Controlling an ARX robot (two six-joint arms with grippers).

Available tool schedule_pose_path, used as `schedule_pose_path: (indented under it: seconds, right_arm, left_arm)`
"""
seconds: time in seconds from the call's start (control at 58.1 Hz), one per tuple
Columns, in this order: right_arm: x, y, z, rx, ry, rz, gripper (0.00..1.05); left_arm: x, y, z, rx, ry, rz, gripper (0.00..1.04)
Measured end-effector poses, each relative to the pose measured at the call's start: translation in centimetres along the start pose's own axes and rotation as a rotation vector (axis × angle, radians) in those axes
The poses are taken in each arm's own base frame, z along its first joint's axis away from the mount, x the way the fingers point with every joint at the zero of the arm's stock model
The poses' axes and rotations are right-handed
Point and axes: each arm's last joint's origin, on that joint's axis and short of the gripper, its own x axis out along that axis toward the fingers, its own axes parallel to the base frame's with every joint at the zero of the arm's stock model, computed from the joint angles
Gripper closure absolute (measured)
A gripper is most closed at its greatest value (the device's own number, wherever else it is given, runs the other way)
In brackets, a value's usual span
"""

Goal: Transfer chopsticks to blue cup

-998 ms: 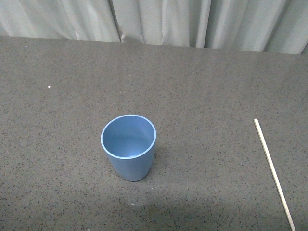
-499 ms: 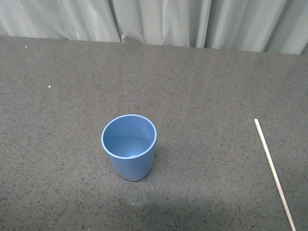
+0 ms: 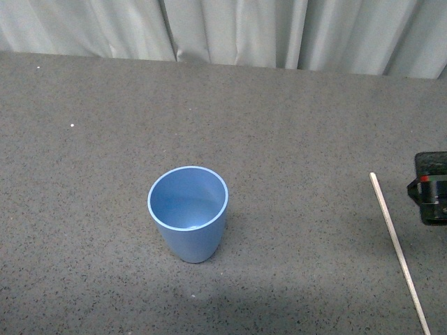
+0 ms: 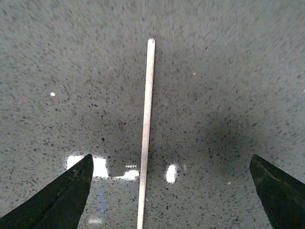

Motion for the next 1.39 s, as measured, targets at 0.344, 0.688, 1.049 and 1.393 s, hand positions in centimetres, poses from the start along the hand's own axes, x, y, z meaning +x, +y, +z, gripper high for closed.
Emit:
schedule_pose_path:
  seconds: [0.344,0.688,1.049,1.393]
  right_arm:
    - [4.4,0.5,0.1,0.091,0.156,0.012,0.09]
    - [6.8,1.8,0.0,0.105,0.248,0.018,0.43]
    - [7.2,1.8,0.0,0.107,0.288,-0.005,1.00]
    - [0.2,3.9,4.3,0.089,-0.252,0.279,1.04]
  left_arm:
    - [0.0,0.0,0.0,0.000,0.000,0.000,0.07]
    - [0.0,0.0,0.0,0.000,0.000,0.000,0.07]
    - [0.0,0.0,0.0,0.000,0.000,0.000,0.07]
    - [0.0,0.0,0.0,0.000,0.000,0.000,0.07]
